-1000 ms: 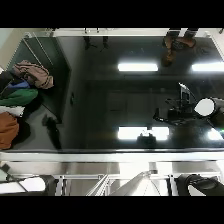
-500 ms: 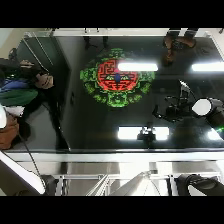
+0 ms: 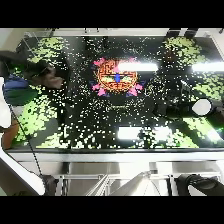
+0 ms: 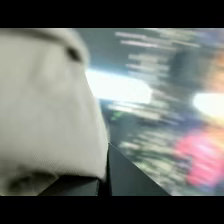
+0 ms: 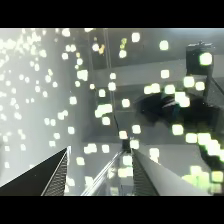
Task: Fold the shirts.
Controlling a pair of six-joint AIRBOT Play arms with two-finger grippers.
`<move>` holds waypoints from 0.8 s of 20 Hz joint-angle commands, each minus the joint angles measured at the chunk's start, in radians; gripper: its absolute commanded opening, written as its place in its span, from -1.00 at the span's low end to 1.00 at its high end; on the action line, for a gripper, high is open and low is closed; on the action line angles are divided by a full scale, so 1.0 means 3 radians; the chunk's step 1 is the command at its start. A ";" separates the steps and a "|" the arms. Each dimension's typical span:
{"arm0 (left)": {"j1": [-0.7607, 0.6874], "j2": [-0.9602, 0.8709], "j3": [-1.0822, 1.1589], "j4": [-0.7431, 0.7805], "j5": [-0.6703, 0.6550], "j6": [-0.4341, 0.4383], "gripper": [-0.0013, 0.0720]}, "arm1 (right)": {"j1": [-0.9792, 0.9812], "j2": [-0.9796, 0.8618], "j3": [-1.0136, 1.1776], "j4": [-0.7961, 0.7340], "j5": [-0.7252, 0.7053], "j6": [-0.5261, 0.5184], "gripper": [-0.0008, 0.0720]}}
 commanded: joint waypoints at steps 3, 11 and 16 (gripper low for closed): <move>-0.0921 0.0807 0.0006 -0.1024 0.0917 0.0340 -0.91 | -0.0248 0.0006 0.0018 -0.0037 -0.0050 -0.0061 0.22; -0.2074 0.1092 -0.0367 -0.0015 0.1085 0.0342 -0.89 | -0.0870 0.0014 0.0032 -0.0037 0.0539 -0.0262 0.22; -0.2160 0.0880 -0.0945 0.0209 0.1128 0.0324 -0.24 | -0.0870 0.0014 0.0032 -0.0037 0.0671 -0.0327 0.25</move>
